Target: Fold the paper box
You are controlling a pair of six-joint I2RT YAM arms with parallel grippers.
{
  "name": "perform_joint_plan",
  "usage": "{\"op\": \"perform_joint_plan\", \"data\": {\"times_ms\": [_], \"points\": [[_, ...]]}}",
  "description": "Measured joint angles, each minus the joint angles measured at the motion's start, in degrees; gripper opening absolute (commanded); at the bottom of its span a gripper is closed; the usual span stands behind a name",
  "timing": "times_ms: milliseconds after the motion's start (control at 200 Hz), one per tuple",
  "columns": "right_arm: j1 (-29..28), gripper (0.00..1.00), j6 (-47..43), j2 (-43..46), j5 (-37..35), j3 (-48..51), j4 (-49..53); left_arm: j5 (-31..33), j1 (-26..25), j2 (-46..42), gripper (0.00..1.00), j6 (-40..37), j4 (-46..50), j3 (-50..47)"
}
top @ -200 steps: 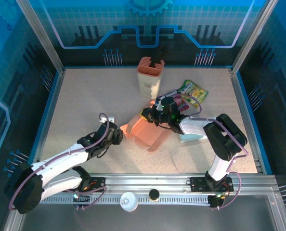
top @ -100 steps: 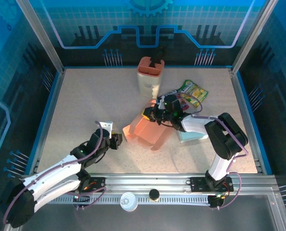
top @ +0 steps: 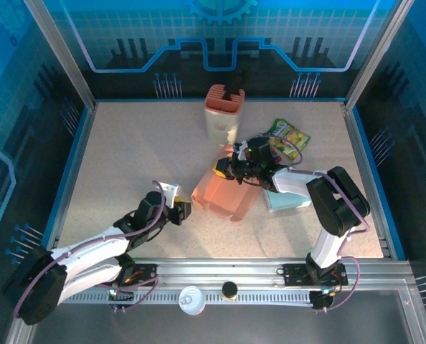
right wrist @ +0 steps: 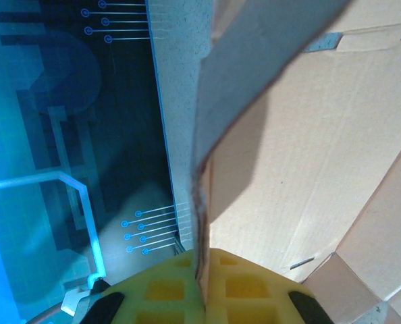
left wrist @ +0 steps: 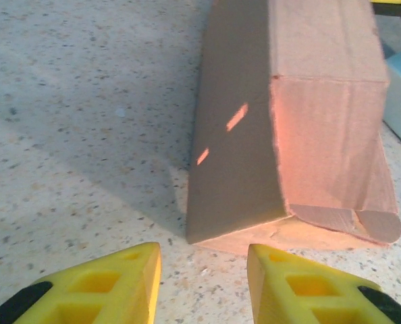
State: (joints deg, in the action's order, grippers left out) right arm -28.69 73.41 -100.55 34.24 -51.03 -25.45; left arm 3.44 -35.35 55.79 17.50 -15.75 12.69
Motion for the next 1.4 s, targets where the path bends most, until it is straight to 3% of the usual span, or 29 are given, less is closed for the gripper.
{"op": "perform_joint_plan", "data": {"times_ms": [220, 570, 1046, 1401], "points": [[0.0, 0.0, 0.04, -0.33, 0.72, 0.0, -0.17, -2.89, -0.17, 6.25, 0.41, -2.03, -4.02, -0.07], [0.0, 0.0, 0.94, -0.85, 0.87, 0.0, -1.68, -3.32, -1.44, 15.1, 0.3, -6.43, -11.06, 0.11], [-0.26, 0.0, 2.36, -0.96, 0.57, 0.48, -4.48, -2.58, -3.45, 16.22, 0.24, -8.66, -16.11, 0.68], [-2.01, 0.0, 7.65, -1.01, -3.56, 6.54, -14.84, 1.75, -6.29, 16.9, 0.3, -7.21, -16.79, 1.66]]}}
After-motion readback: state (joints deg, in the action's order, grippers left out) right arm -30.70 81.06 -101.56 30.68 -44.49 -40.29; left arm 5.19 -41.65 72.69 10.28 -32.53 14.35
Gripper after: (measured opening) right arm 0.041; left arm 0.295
